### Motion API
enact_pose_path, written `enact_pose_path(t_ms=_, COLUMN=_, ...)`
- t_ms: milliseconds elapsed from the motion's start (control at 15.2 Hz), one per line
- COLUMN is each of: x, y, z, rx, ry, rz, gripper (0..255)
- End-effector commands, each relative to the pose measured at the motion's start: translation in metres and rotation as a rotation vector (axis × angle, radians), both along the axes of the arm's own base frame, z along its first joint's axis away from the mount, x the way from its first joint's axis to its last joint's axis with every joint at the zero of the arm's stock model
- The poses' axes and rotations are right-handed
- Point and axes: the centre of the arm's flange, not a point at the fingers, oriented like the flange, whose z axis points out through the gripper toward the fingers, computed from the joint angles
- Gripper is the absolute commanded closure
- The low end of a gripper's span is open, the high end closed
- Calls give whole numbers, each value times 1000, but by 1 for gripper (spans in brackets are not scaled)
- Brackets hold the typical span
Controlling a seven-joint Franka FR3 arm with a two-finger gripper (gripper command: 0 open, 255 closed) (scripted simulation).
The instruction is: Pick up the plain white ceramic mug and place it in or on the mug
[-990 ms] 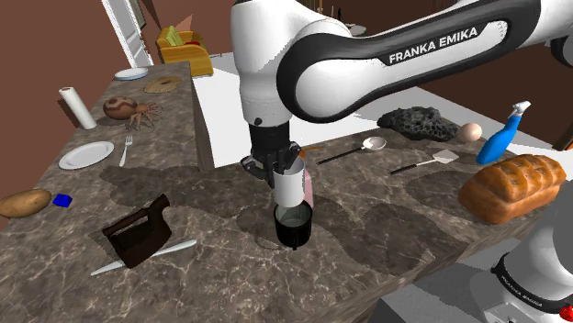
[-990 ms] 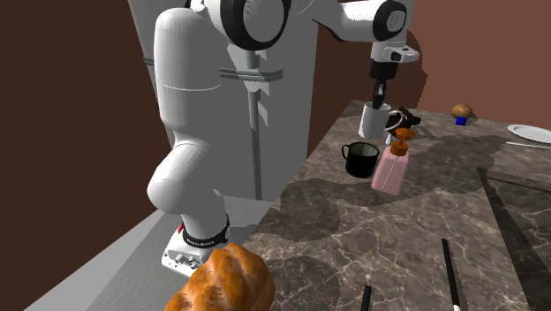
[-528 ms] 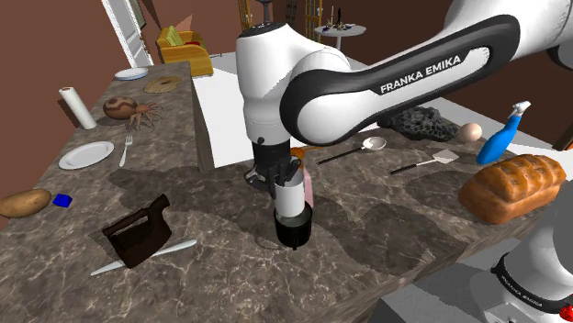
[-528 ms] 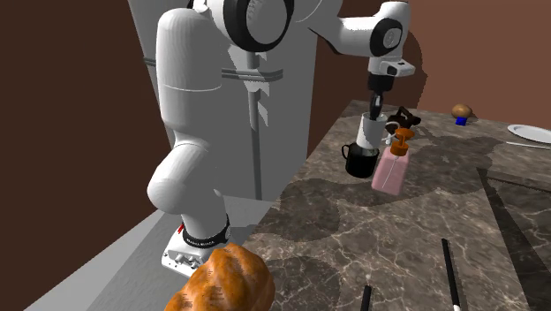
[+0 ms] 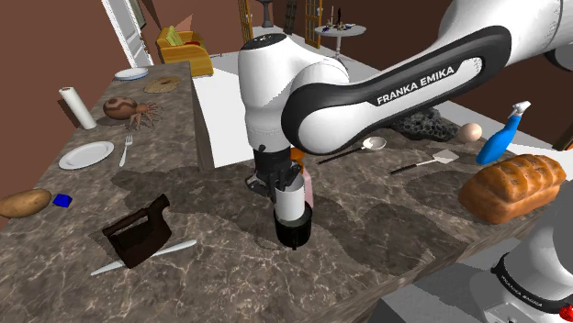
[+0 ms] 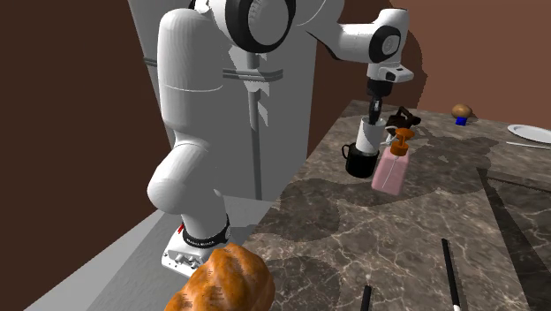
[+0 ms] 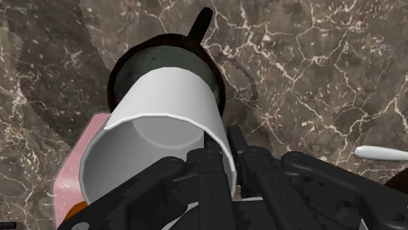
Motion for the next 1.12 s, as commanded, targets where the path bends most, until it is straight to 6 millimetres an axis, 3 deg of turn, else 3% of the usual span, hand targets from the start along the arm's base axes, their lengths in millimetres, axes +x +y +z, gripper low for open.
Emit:
enact_pose_path(t_ms=0, x=0, y=0, z=0, rx=0, ry=1, rz=0, gripper=255)
enact_pose_path(t_ms=66, x=0, y=0, z=0, rx=0, ry=1, rz=0, gripper=255)
enact_pose_path(t_ms=132, x=0, y=0, z=0, rx=0, ry=1, rz=0, gripper=0)
enact_pose_path(t_ms=462, x=0, y=0, z=0, rx=0, ry=1, rz=0, gripper=0)
enact_pose_path(t_ms=726, x=-2, y=0, z=49, rx=0, ry=1, rz=0, gripper=0)
enact_pose_path(t_ms=1056, x=-2, y=0, z=49, rx=0, ry=1, rz=0, gripper=0)
